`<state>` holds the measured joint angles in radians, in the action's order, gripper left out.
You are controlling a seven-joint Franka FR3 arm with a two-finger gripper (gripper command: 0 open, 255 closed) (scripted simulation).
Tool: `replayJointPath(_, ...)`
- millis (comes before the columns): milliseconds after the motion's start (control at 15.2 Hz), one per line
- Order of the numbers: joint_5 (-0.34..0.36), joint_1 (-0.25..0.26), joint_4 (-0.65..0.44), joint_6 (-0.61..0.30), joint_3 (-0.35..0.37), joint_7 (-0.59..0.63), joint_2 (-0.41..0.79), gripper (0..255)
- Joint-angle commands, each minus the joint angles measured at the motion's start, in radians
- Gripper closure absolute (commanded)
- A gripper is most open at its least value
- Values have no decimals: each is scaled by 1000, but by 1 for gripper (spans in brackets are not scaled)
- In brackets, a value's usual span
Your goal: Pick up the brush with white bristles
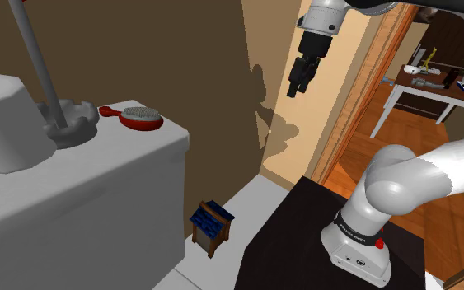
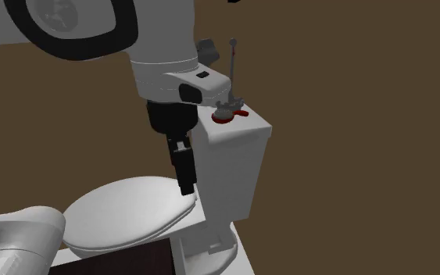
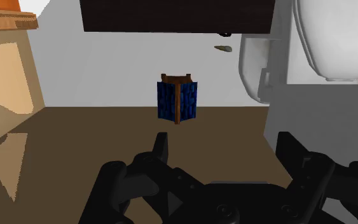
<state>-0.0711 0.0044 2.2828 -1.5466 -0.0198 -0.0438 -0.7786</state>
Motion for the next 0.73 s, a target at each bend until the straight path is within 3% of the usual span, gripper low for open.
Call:
replayJointPath(0,0,0,0,0,0,0,0,0)
replayJointPath(660,-82,68,-173,-109,153,122,253,0)
